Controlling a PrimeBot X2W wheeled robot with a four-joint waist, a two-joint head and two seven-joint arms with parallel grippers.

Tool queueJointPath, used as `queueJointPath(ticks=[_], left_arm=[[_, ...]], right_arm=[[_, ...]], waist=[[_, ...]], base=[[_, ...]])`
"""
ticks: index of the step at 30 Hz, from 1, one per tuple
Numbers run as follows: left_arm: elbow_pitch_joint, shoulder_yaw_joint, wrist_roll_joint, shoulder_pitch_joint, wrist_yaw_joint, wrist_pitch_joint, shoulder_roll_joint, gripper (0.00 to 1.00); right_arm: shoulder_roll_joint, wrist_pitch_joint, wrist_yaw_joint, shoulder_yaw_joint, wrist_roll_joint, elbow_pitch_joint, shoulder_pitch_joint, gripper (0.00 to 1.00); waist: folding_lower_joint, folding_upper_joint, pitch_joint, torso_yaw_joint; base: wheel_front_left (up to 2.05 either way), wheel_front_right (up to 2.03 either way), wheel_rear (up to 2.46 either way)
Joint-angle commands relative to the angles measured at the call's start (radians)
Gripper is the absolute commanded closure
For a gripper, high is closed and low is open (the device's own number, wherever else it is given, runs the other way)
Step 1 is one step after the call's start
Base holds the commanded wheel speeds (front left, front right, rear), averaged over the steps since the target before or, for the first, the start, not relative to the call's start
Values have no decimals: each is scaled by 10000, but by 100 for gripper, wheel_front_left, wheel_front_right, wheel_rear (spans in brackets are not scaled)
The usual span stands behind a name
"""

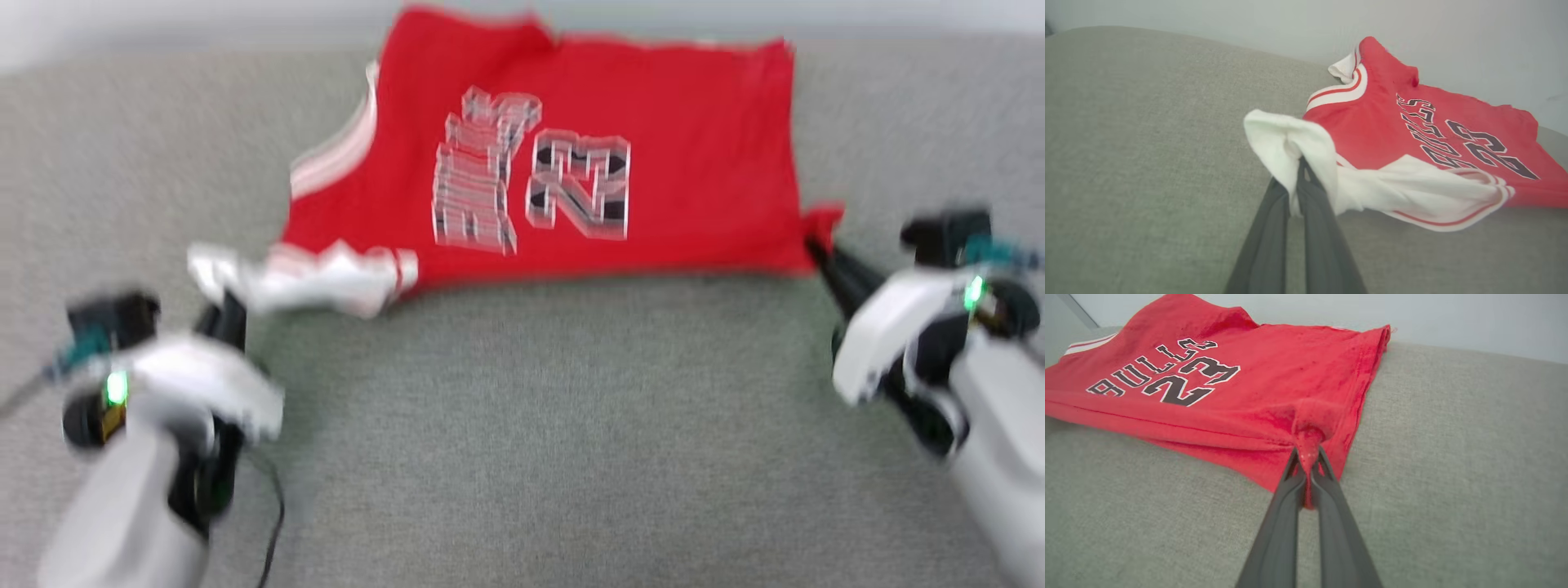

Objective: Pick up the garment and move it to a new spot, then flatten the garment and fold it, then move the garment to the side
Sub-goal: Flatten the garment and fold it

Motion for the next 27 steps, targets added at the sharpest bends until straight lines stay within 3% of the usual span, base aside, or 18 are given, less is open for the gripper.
queueJointPath(ticks=[1,11,19,24,27], left_arm=[[-327,92,-96,673,255,22,137,100],[-3008,348,-605,4555,1726,716,460,100],[-5039,526,-1014,6969,2774,1419,757,100],[-6050,609,-1008,7456,3109,1597,916,100],[-6229,411,-892,6933,2926,1697,946,100]], right_arm=[[-34,39,-18,-185,64,-130,631,100],[334,698,-18,-1081,-170,-1409,3746,100],[447,1748,-20,-2484,-642,-3224,6353,100],[779,2700,-20,-3355,-1182,-4501,7320,100],[1022,3222,-18,-3700,-1525,-4965,7360,100]], waist=[[2,0,-892,-37],[2,0,-2325,-206],[2,0,-2905,-103],[2,0,-2903,-56],[2,0,-2819,-30]], base=[[0,0,0],[0,0,0],[0,0,0],[0,0,0],[0,0,0]])
